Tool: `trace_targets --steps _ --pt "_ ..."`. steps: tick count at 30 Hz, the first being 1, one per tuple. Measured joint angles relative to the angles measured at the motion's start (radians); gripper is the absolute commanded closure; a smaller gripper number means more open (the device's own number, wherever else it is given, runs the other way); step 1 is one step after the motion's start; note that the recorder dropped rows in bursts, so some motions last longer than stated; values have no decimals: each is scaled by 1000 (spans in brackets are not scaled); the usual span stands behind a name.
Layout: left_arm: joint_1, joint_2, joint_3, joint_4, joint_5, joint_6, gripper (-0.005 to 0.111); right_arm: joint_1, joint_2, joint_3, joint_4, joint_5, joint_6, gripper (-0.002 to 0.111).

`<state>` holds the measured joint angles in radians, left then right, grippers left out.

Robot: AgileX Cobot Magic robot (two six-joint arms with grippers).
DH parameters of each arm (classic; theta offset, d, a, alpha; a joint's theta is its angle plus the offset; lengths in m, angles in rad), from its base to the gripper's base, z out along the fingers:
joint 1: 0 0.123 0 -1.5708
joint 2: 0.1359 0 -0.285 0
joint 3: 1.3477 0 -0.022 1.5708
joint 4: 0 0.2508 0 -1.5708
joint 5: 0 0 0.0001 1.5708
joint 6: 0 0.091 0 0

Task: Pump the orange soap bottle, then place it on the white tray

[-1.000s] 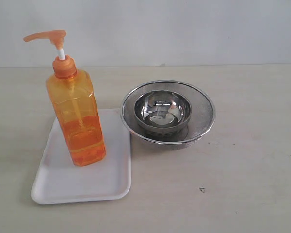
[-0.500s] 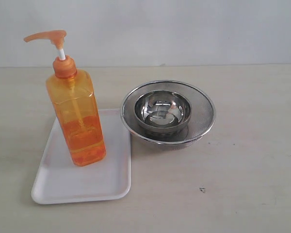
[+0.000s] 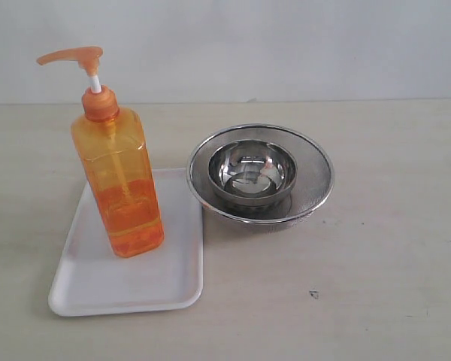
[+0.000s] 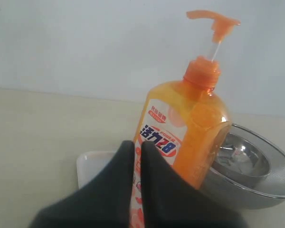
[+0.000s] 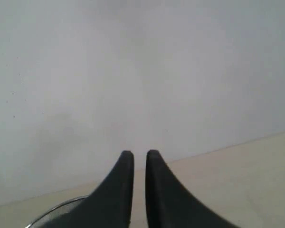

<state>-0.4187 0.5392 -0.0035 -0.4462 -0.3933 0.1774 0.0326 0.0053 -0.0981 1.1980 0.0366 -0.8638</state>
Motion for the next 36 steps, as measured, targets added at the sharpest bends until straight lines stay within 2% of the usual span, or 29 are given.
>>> trace_targets --steps 3,7,10,13,18,25,36 --pt "0 0 0 0 0 0 102 0 0 0 -271 33 171 103" --pt "0 0 0 0 0 0 102 0 0 0 -740 118 600 103" --pt "0 0 0 0 0 0 102 0 0 24 -1023 129 912 103" --pt "0 0 0 0 0 0 102 0 0 77 -1187 113 1056 103" --pt "0 0 0 0 0 0 102 0 0 94 -1241 114 1096 103" --pt "0 0 0 0 0 0 102 0 0 96 -1249 270 955 103" --pt "0 0 0 0 0 0 102 0 0 98 -1247 295 912 103"
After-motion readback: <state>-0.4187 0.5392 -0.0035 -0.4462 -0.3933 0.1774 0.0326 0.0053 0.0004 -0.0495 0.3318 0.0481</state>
